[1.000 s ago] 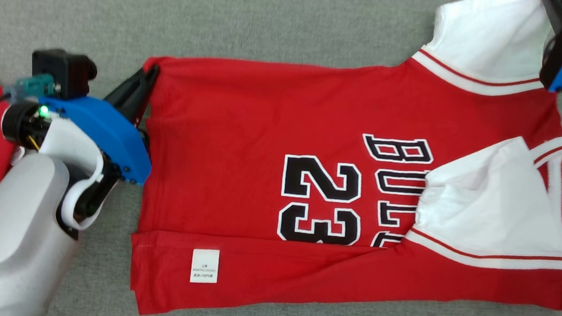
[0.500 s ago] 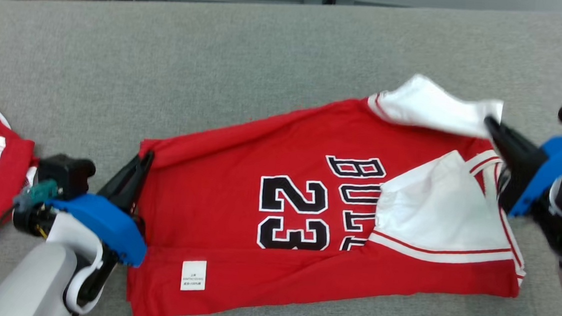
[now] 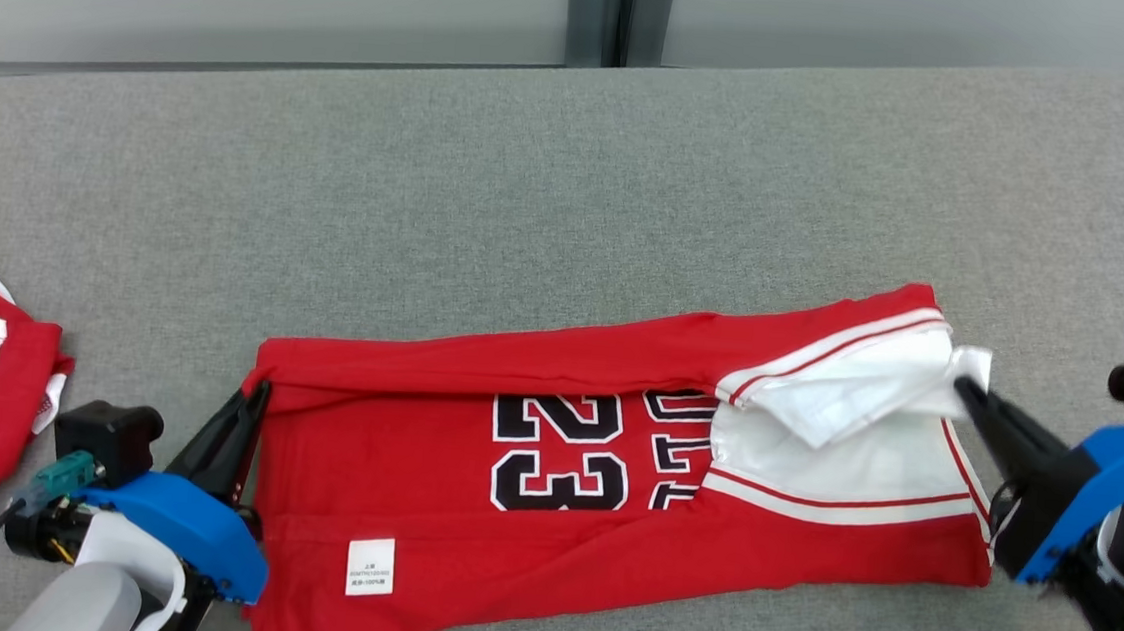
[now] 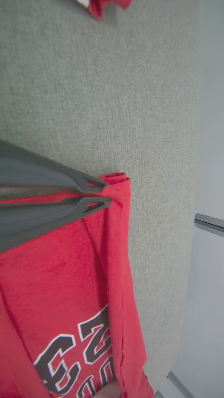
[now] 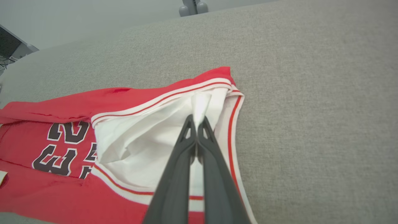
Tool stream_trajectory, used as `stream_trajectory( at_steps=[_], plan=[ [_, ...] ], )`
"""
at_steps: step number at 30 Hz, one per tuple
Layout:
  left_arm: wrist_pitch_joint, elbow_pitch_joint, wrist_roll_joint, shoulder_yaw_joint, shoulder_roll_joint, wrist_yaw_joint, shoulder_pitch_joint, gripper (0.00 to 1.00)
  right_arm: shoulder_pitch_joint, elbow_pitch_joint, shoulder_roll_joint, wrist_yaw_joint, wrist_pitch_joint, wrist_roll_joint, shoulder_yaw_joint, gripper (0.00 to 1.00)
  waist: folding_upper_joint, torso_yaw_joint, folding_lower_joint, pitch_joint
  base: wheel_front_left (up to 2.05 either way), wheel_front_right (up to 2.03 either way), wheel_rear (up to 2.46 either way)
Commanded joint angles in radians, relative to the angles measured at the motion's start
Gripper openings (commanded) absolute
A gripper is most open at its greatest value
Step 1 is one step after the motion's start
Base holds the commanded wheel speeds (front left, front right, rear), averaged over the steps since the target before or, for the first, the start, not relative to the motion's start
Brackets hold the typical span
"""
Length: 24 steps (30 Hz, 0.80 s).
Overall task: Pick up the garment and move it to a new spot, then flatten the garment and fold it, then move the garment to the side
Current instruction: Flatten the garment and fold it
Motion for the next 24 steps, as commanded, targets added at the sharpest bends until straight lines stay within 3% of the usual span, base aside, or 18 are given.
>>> stream_trajectory(
  at_steps=[1, 5, 6, 7, 8, 9, 10, 11, 12, 19, 24],
  plan=[
    [-0.010, 0.003, -0.006, 0.008, 0.001, 0.007, 0.018, 0.00, 0.040, -0.024, 0.017, 0.000, 0.015, -0.006, -0.016, 0.00, 0.0000, -0.001, 0.0001, -0.007, 0.00, 0.00, 0.00],
    [-0.016, 0.006, -0.011, -0.001, -0.007, 0.009, 0.039, 0.00, 0.114, -0.081, 0.050, 0.000, 0.067, -0.029, -0.048, 0.00, 0.0000, 0.003, 0.0001, -0.017, 0.00, 0.00, 0.00],
    [-0.016, 0.007, -0.013, -0.003, -0.010, 0.008, 0.042, 0.00, 0.129, -0.092, 0.056, 0.000, 0.079, -0.034, -0.055, 0.11, 0.0000, 0.004, 0.0001, -0.019, 0.00, 0.00, 0.00],
    [-0.015, 0.006, -0.014, -0.007, -0.012, 0.008, 0.046, 0.00, 0.144, -0.099, 0.062, 0.000, 0.092, -0.040, -0.062, 0.41, 0.0000, 0.005, 0.0001, -0.021, 0.00, 0.00, 0.00],
    [-0.017, 0.006, -0.013, -0.008, -0.013, 0.010, 0.049, 0.00, 0.159, -0.102, 0.069, 0.000, 0.109, -0.046, -0.072, 0.48, 0.0000, 0.006, 0.0001, -0.024, 0.00, 0.00, 0.00],
    [-0.021, 0.006, -0.010, -0.010, -0.014, 0.012, 0.055, 0.00, 0.176, -0.104, 0.076, 0.000, 0.129, -0.055, -0.082, 0.87, 0.0000, 0.007, 0.0001, -0.028, 0.00, 0.00, 0.00],
    [-0.021, 0.007, -0.009, -0.014, -0.016, 0.018, 0.064, 0.15, 0.190, -0.109, 0.081, 0.000, 0.144, -0.061, -0.091, 1.00, 0.0000, 0.008, 0.0001, -0.031, 0.00, 0.00, 0.00],
    [-0.023, 0.006, -0.007, -0.018, -0.018, 0.019, 0.070, 0.47, 0.196, -0.119, 0.087, 0.000, 0.153, -0.069, -0.102, 1.00, 0.0000, 0.010, 0.0001, -0.035, 0.00, 0.00, 0.00],
    [-0.029, 0.003, -0.004, -0.018, -0.019, 0.025, 0.074, 1.00, 0.203, -0.131, 0.092, 0.000, 0.156, -0.078, -0.112, 1.00, 0.0000, 0.011, 0.0001, -0.040, 0.00, 0.00, 0.00],
    [-0.114, -0.039, 0.024, 0.020, -0.021, 0.073, 0.096, 1.00, 0.201, -0.181, 0.118, 0.000, 0.162, -0.121, -0.166, 1.00, 0.0000, 0.025, 0.0001, -0.068, 0.00, 0.00, 0.00],
    [-0.144, -0.092, 0.067, 0.089, -0.042, 0.116, 0.085, 1.00, 0.147, -0.138, 0.145, 0.000, 0.194, -0.176, -0.192, 1.00, 0.0000, 0.046, 0.0001, -0.073, 0.00, 0.00, 0.00]
  ],
)
